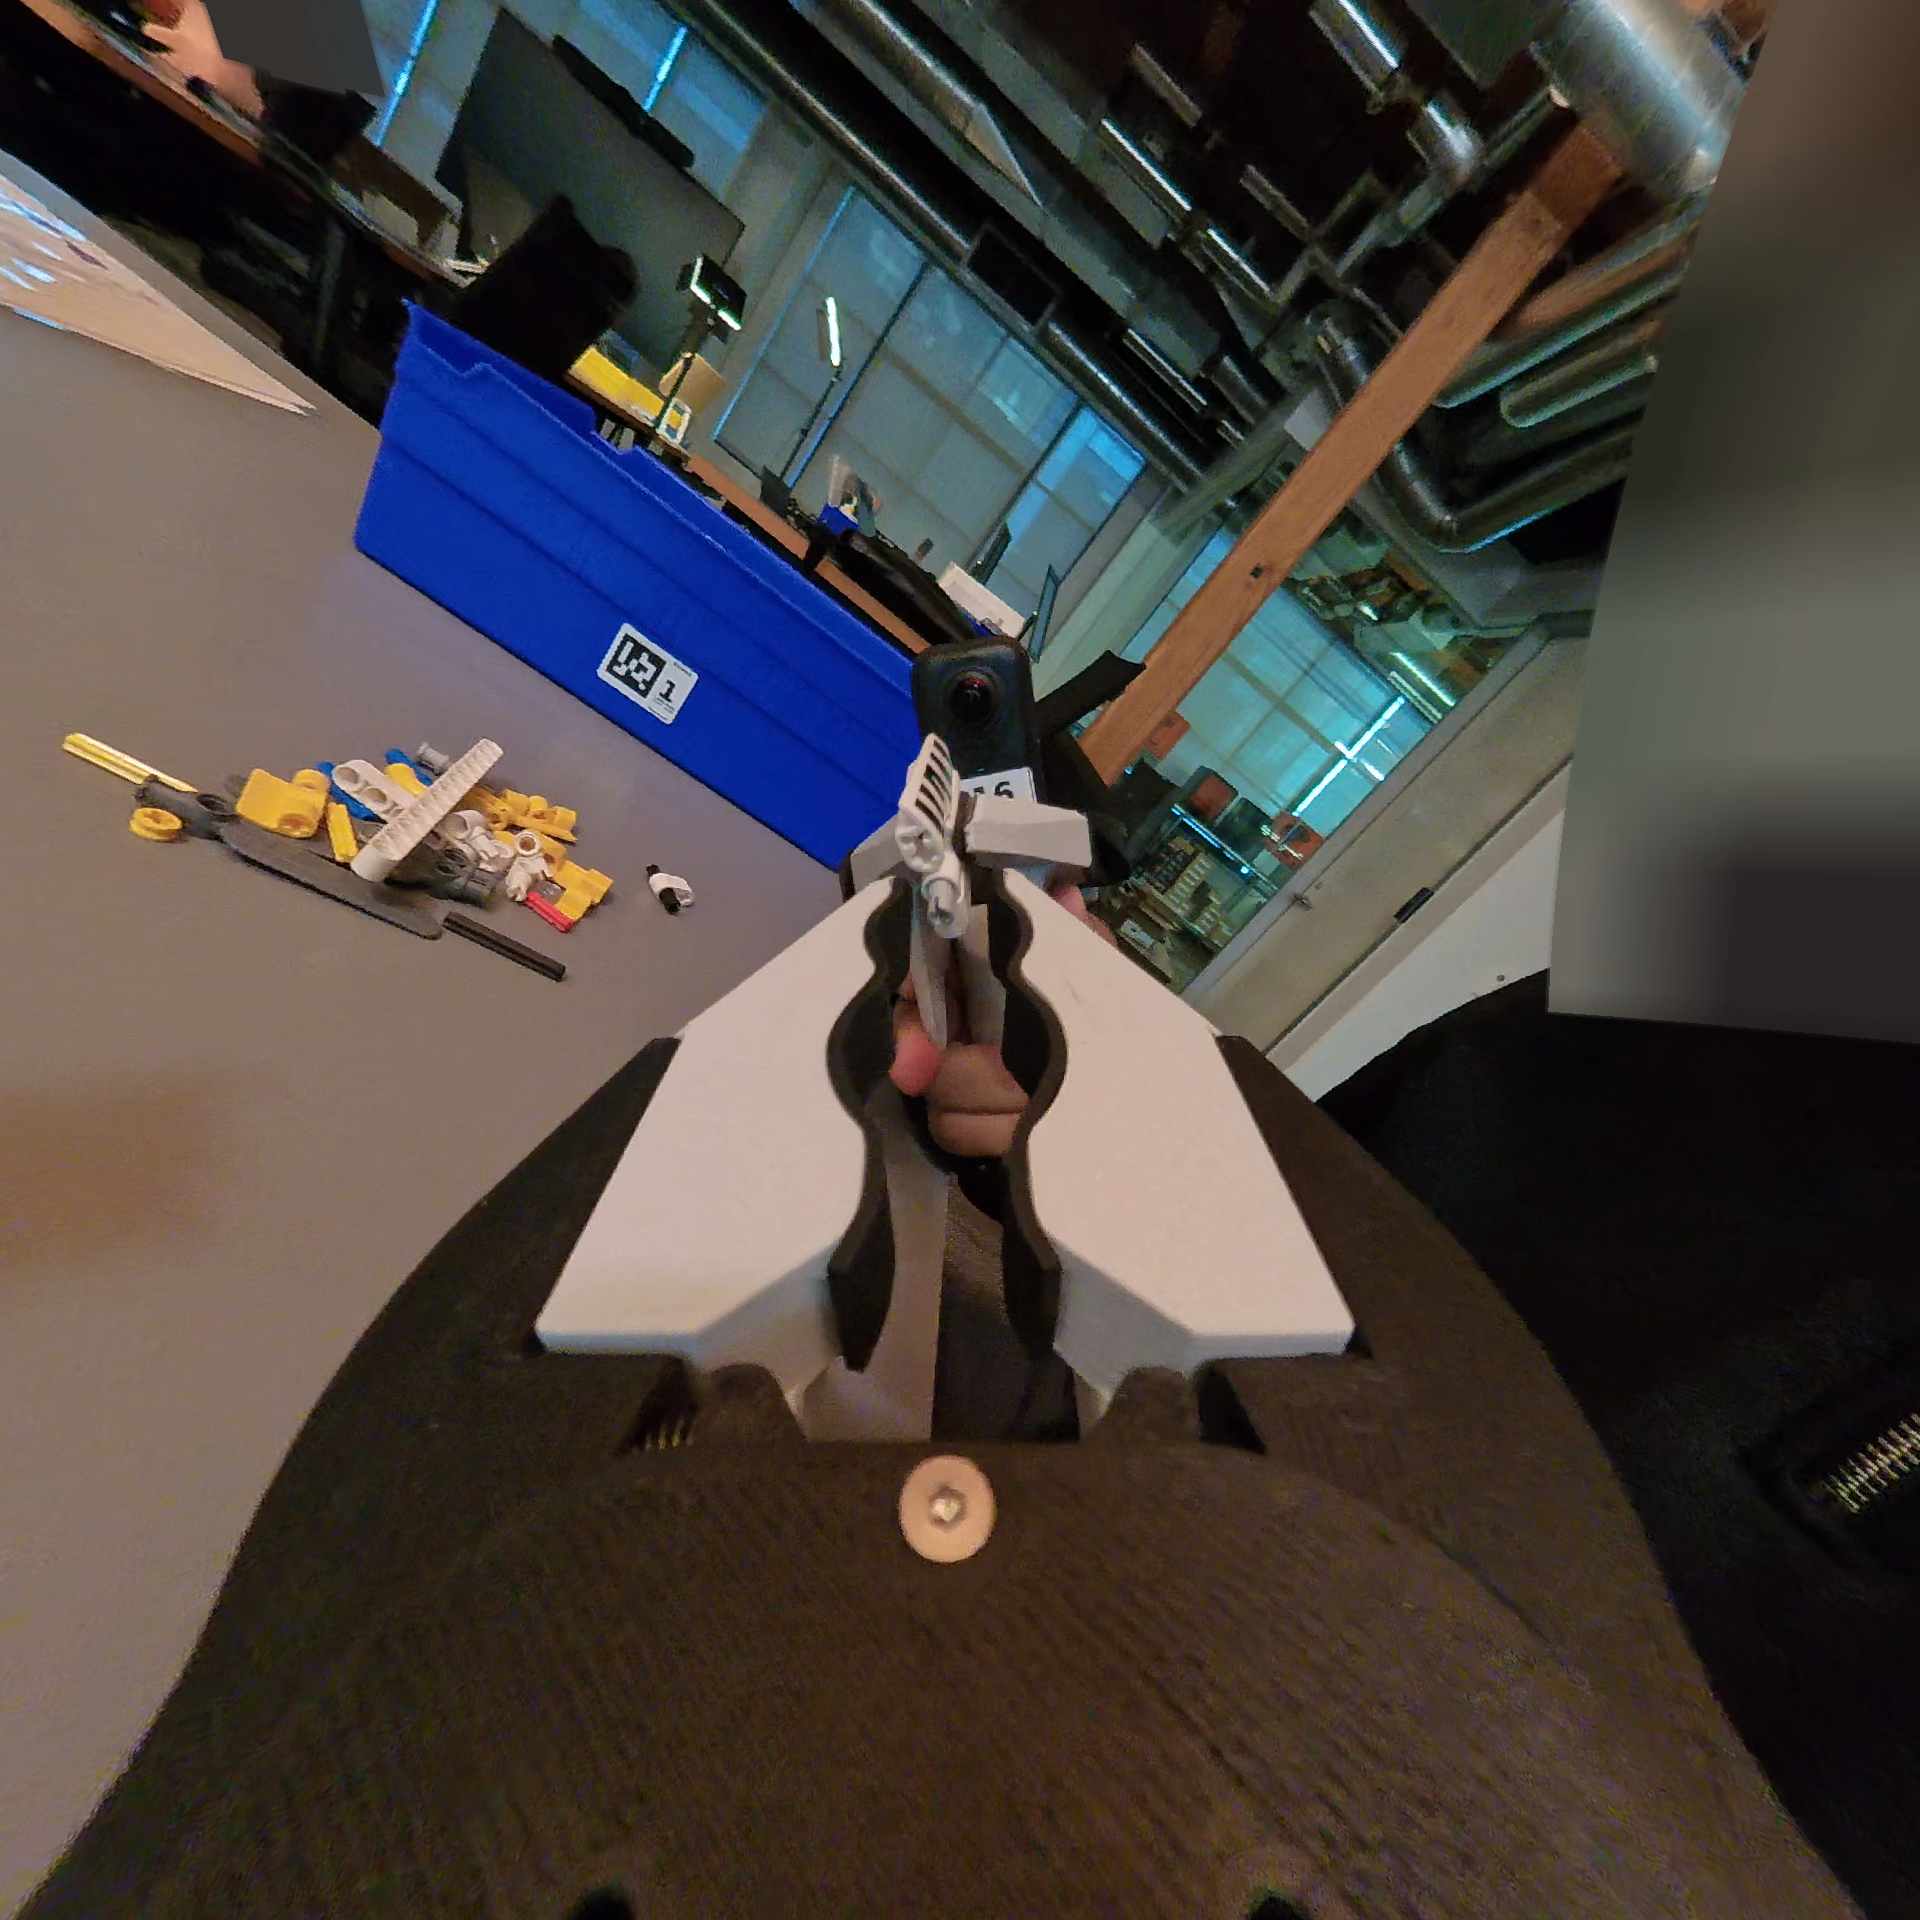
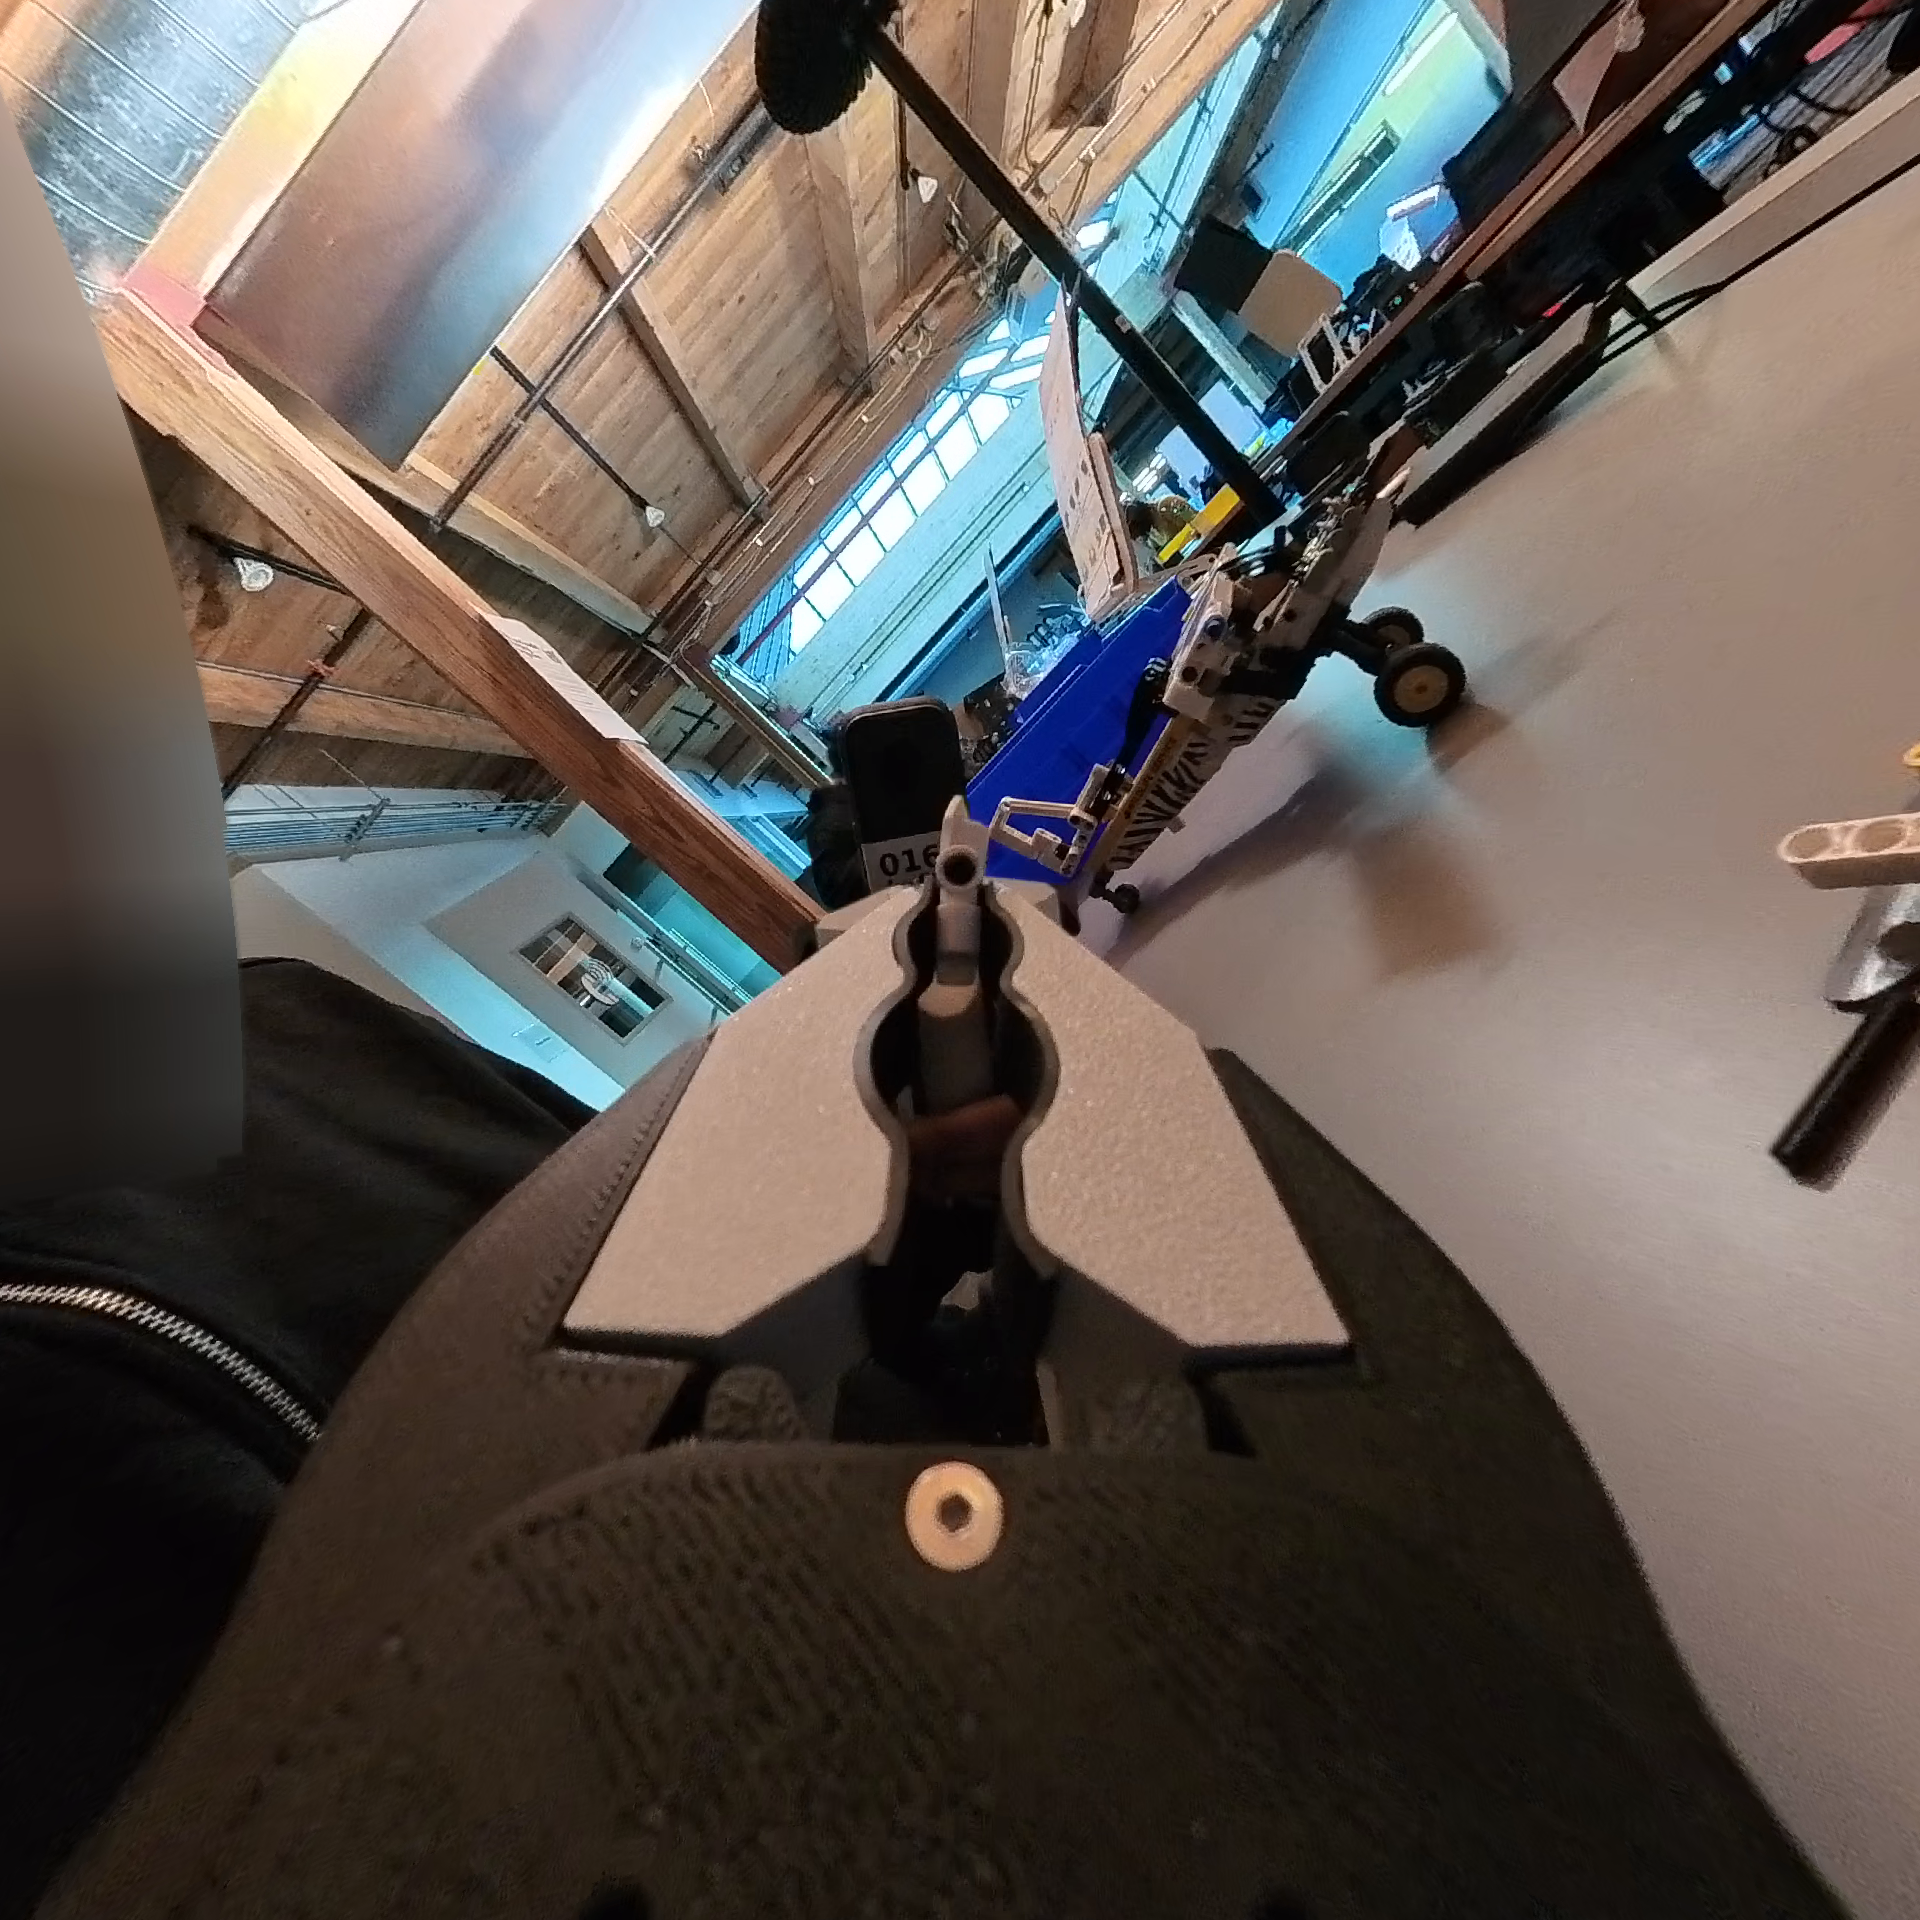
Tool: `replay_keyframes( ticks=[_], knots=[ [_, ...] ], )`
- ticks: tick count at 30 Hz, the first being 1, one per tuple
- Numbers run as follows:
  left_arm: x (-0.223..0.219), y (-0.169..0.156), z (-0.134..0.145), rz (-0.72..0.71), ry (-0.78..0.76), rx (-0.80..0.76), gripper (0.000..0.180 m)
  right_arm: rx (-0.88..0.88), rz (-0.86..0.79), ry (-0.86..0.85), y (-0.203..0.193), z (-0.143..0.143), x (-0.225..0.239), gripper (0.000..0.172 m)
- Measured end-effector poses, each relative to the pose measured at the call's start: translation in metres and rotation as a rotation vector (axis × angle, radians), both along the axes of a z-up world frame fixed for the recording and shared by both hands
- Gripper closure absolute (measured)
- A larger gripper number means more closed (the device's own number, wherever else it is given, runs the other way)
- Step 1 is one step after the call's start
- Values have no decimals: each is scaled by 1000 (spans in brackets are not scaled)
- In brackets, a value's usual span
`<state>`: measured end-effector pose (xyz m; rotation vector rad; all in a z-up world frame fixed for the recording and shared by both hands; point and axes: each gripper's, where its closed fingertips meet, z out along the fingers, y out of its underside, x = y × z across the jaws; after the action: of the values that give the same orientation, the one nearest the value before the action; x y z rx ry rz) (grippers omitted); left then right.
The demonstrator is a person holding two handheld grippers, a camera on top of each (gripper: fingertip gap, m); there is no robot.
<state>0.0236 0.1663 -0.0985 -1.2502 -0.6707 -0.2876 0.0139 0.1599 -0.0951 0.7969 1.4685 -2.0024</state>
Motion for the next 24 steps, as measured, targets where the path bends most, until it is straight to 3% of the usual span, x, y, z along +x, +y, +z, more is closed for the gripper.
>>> replay_keyframes(
  ticks=[4,6,14,24],
  knots=[
    [-1,1,-1,-3,-13,-1,177,-15,2,-1,1,1,0,166],
    [-2,1,-2,3,-21,3,178,-49,-27,0,5,5,-3,156],
    [-3,-1,0,14,-18,15,178,-28,-29,6,4,3,-3,168],
    [-2,-1,1,9,-25,35,169,-4,38,1,-3,-1,4,167]
  ],
)
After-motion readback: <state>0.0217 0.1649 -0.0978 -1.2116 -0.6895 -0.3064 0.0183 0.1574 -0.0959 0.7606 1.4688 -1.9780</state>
